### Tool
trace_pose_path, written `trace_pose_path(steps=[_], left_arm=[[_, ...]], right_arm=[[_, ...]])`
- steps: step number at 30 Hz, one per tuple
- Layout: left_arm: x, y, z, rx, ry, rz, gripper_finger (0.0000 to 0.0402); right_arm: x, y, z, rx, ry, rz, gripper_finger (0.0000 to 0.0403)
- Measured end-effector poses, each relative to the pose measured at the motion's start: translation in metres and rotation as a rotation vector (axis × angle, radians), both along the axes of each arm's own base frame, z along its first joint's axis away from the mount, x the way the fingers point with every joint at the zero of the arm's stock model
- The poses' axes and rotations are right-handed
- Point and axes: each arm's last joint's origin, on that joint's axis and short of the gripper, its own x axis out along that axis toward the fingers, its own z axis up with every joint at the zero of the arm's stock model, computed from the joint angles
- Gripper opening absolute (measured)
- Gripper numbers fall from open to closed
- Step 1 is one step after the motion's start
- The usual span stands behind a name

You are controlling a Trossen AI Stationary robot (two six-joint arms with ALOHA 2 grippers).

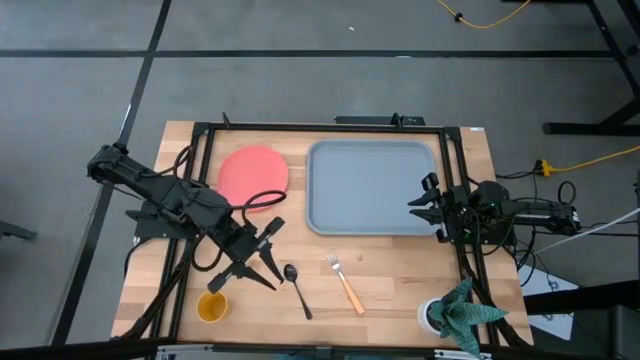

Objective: Pick and place plate/cup/fork/spoon on tray
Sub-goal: Put the yellow cup on the top left corner of the gray tray

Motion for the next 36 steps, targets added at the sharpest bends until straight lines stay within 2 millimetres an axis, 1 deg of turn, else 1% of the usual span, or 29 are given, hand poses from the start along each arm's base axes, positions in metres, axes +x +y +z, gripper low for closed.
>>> trace_pose_path(steps=[9, 11, 16, 20, 27, 33, 36], left_arm=[[-0.006, -0.012, 0.000, 0.002, -0.006, -0.049, 0.0084], [-0.009, -0.016, 0.000, 0.026, -0.028, -0.080, 0.0084], [-0.017, -0.029, -0.001, 0.085, -0.103, -0.321, 0.0084], [-0.025, -0.038, -0.004, 0.085, -0.081, -0.421, 0.0084], [-0.033, -0.049, -0.012, 0.117, -0.020, -0.477, 0.0084], [-0.028, -0.054, -0.018, 0.135, -0.003, -0.470, 0.0084], [-0.024, -0.057, -0.022, 0.150, 0.009, -0.432, 0.0084]], right_arm=[[0.000, 0.000, 0.000, 0.000, 0.000, 0.000, 0.0094], [0.000, 0.000, 0.000, 0.000, -0.001, 0.000, 0.0094], [0.000, 0.000, 0.000, 0.000, 0.000, 0.000, 0.0094], [0.000, 0.000, 0.000, 0.000, 0.000, 0.000, 0.0094], [0.000, 0.000, 0.000, 0.000, 0.000, 0.000, 0.0094], [0.000, 0.000, 0.000, 0.000, 0.000, -0.001, 0.0094], [0.000, 0.000, 0.000, 0.000, 0.000, -0.001, 0.0094]])
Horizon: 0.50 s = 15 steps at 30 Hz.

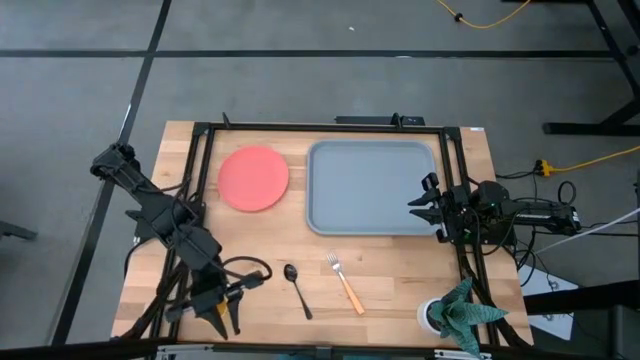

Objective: Pick and place plate/cup/fork/spoon on tray
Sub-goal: Put the yellow cup on the top left corner of the gray tray

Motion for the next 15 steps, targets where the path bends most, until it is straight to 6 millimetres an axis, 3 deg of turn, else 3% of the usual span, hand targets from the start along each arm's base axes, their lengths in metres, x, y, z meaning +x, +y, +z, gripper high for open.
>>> trace_pose_path(steps=[9, 15], left_arm=[[0.018, -0.004, -0.019, 0.126, 0.013, 0.267, 0.0084], [0.019, 0.001, -0.034, 0.189, 0.186, 0.448, 0.0084]], right_arm=[[0.000, 0.000, -0.001, 0.023, 0.017, 0.005, 0.0094], [0.001, 0.000, -0.005, 0.025, 0.058, 0.005, 0.0094]])
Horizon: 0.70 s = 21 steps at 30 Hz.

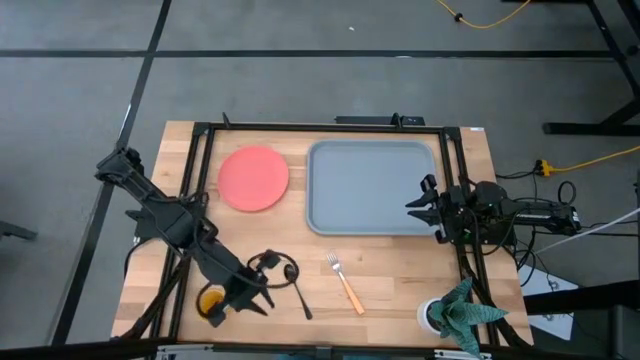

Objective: Pick and place plate/cup/fork/spoon on tray
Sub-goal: Put the yellow cup on the top left corner of the gray tray

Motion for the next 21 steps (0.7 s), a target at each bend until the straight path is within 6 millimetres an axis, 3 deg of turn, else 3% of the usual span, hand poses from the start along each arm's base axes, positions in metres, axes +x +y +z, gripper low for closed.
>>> trace_pose_path(steps=[5, 13, 17, 21], left_arm=[[-0.003, 0.004, -0.005, -0.066, 0.142, 0.153, 0.0084], [-0.019, 0.007, -0.022, -0.283, 0.600, 0.465, 0.0084], [-0.042, 0.006, -0.034, -0.218, 0.853, 0.575, 0.0084], [-0.060, 0.005, -0.040, -0.174, 0.949, 0.764, 0.0084]], right_arm=[[0.000, 0.000, 0.000, 0.002, 0.005, 0.000, 0.0094], [0.000, 0.000, 0.000, -0.001, 0.004, 0.000, 0.0094], [0.000, 0.000, 0.000, -0.002, 0.003, -0.001, 0.0094], [0.000, 0.000, 0.000, -0.002, 0.003, -0.001, 0.0094]])
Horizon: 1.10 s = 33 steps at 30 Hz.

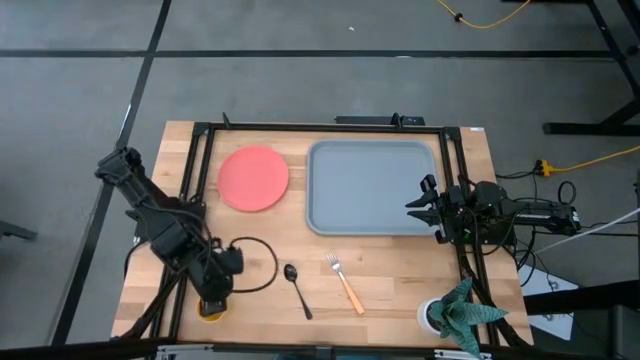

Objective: Pick and place plate/cup/fork/spoon on tray
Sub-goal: Put the yellow cup on the top left corner of the gray tray

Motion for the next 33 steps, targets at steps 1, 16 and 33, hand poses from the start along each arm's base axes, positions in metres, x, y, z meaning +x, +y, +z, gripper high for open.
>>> trace_pose_path(steps=[1, 16, 33], left_arm=[[-0.003, -0.002, 0.000, 0.010, -0.007, 0.027, 0.0084], [-0.027, -0.053, -0.042, 0.255, 0.067, -0.085, 0.0079], [-0.017, -0.063, -0.072, 0.395, 0.148, -0.154, 0.0078]], right_arm=[[0.000, 0.000, 0.000, 0.001, 0.000, 0.000, 0.0094], [0.000, 0.000, 0.000, 0.001, 0.000, 0.000, 0.0094], [0.000, 0.000, 0.000, -0.002, -0.001, 0.000, 0.0094]])
